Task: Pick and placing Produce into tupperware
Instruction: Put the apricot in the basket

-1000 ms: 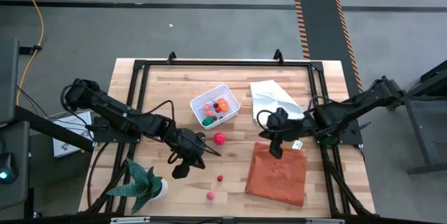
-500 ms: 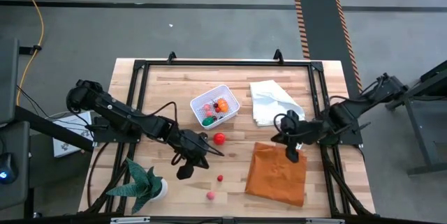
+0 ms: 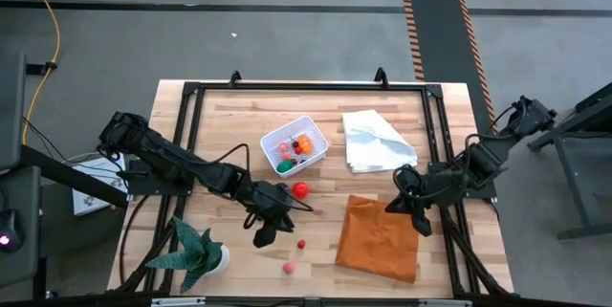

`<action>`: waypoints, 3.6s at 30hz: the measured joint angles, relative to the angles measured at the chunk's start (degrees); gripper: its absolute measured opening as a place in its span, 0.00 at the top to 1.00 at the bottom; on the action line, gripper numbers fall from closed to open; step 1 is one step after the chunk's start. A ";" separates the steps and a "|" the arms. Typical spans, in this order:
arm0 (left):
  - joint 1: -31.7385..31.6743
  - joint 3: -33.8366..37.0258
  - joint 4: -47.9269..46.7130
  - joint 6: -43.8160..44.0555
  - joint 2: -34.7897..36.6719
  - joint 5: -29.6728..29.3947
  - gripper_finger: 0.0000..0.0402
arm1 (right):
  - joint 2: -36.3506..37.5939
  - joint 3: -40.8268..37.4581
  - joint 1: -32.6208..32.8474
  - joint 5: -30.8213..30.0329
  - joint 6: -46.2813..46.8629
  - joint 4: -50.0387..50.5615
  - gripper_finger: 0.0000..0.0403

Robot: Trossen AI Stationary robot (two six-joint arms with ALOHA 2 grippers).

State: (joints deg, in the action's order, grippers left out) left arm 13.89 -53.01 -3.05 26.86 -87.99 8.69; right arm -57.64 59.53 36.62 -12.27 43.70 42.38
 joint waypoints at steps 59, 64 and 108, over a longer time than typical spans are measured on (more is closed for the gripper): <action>2.25 -31.73 -35.44 11.79 -21.82 -5.12 0.48 | -0.02 -0.02 1.43 -4.98 0.26 5.55 1.00; 2.25 -31.63 -35.26 12.45 -21.97 -1.01 0.44 | -0.01 -0.02 1.43 -6.50 0.19 5.98 1.00; 2.25 -31.47 -39.69 33.84 -23.26 -2.09 0.45 | -0.01 -0.02 1.41 -7.18 -1.29 6.22 1.00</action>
State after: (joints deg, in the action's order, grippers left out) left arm 16.14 -84.48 -42.74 60.69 -111.24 6.60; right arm -57.65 59.51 38.03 -19.45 42.41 48.59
